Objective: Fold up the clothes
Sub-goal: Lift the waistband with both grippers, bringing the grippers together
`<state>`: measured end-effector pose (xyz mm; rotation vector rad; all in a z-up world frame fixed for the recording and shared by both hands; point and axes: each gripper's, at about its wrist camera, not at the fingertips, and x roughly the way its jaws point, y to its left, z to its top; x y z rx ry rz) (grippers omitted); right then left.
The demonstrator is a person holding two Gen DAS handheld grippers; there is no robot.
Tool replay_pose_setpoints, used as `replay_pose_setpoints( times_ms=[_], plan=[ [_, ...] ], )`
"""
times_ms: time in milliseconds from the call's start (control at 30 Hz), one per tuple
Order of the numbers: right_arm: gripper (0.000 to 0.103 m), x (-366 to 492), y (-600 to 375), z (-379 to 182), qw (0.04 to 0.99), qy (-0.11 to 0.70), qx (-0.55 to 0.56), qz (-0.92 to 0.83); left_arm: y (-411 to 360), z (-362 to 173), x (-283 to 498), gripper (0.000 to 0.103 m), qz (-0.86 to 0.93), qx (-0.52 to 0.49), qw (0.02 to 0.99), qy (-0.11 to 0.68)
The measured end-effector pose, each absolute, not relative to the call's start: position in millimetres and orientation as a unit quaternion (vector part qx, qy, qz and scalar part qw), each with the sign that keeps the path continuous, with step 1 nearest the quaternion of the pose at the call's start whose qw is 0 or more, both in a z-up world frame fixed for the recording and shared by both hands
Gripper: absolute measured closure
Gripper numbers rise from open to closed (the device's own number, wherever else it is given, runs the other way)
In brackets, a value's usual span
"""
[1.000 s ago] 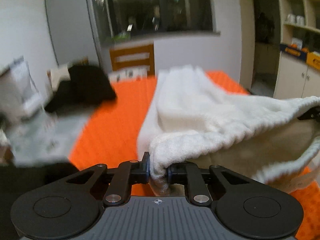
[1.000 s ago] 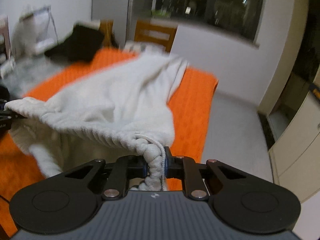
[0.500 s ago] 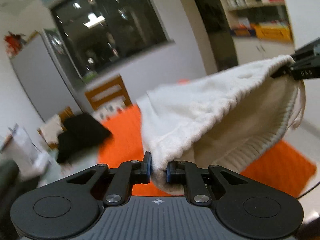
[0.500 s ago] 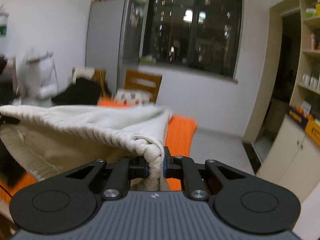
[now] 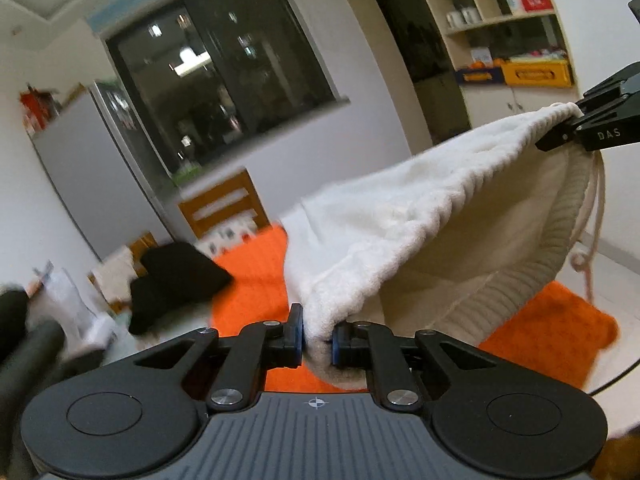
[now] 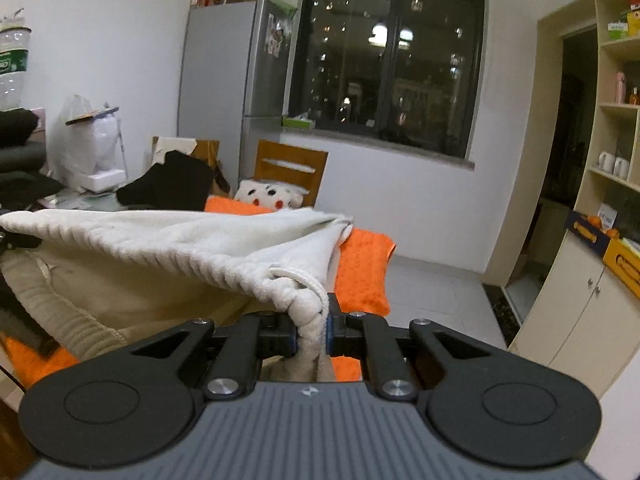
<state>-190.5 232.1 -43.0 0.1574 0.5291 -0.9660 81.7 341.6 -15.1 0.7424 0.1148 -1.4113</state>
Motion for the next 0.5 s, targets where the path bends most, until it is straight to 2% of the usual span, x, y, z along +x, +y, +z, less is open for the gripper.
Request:
replay_pose_setpoints(
  times_ms=[167, 233, 400, 500],
  plan=[
    [0.088, -202, 255, -70, 0.844, 0.274, 0.096, -0.451, 341, -86, 78, 0.088, -0.64, 0.413, 0.641, 0.092],
    [0.088, -200, 261, -99, 0.84, 0.284, 0.104, -0.451, 336, -106, 79, 0.087, -0.643, 0.436, 0.622, 0.098],
    [0.085, -192, 263, -144, 0.828, 0.316, 0.099, -0.452, 327, -142, 78, 0.086, -0.649, 0.481, 0.583, 0.082],
    [0.077, -191, 263, -152, 0.822, 0.338, 0.092, -0.449, 323, -147, 80, 0.084, -0.65, 0.487, 0.578, 0.08]
  ],
)
